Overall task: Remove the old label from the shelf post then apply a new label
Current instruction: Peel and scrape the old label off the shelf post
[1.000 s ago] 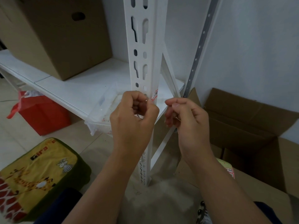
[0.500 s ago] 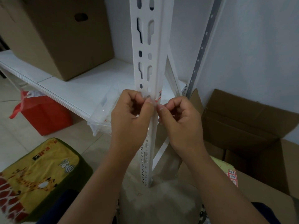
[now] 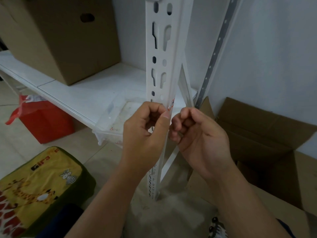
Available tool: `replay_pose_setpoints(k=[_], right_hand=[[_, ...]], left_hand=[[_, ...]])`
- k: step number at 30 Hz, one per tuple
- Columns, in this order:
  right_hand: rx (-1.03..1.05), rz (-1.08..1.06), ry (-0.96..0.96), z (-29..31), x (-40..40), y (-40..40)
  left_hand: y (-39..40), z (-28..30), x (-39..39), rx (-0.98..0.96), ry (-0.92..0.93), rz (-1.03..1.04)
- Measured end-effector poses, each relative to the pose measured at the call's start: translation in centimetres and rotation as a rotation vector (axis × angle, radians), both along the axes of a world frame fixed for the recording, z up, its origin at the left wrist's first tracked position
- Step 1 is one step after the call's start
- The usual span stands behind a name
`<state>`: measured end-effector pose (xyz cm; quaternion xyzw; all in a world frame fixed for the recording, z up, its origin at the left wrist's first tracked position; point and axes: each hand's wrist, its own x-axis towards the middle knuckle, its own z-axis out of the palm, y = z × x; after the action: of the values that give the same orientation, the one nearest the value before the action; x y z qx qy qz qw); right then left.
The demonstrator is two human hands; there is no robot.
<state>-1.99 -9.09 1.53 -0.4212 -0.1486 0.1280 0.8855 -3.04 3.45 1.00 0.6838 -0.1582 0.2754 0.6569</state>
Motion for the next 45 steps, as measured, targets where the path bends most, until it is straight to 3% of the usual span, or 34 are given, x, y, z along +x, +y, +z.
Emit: replay_pose_setpoints(k=[6, 10, 12, 16, 21, 35, 41, 45], right_hand=[[-0.092, -0.07, -0.013, 0.3, -0.3, -0.3], [-0.576, -0.435, -0.16, -0.2, 0.0, 0.3], [-0.708, -0.535, -0.248, -0.6, 0.1, 0.8], [-0.869, -0.615, -0.451, -1.1, 0.5, 1.6], [-1.009, -0.68, -0.637, -1.4, 1.2, 2.2], [-1.153, -0.752, -0.852, -1.4, 2.0, 1.8], [-1.087, -0.764, -0.779, -1.3, 2.2, 2.2], [-1.004, -0.651, -0.681, -1.3, 2.0, 1.7]], left_hand=[[-0.3, -0.3, 0.0, 0.059, -0.02, 0.125], [-0.3, -0.1, 0.4, -0.081, 0.064, 0.299], [-0.1, -0.2, 0.6, -0.162, 0.091, 0.328], [0.0, -0.4, 1.1, -0.268, 0.139, 0.307], [-0.2, -0.6, 1.3, -0.198, 0.169, 0.185], [-0.1, -0.7, 1.7, -0.259, 0.201, 0.078], [-0.3, -0.6, 1.6, -0.259, 0.198, 0.094], [-0.1, -0.8, 1.7, -0.254, 0.198, 0.077]])
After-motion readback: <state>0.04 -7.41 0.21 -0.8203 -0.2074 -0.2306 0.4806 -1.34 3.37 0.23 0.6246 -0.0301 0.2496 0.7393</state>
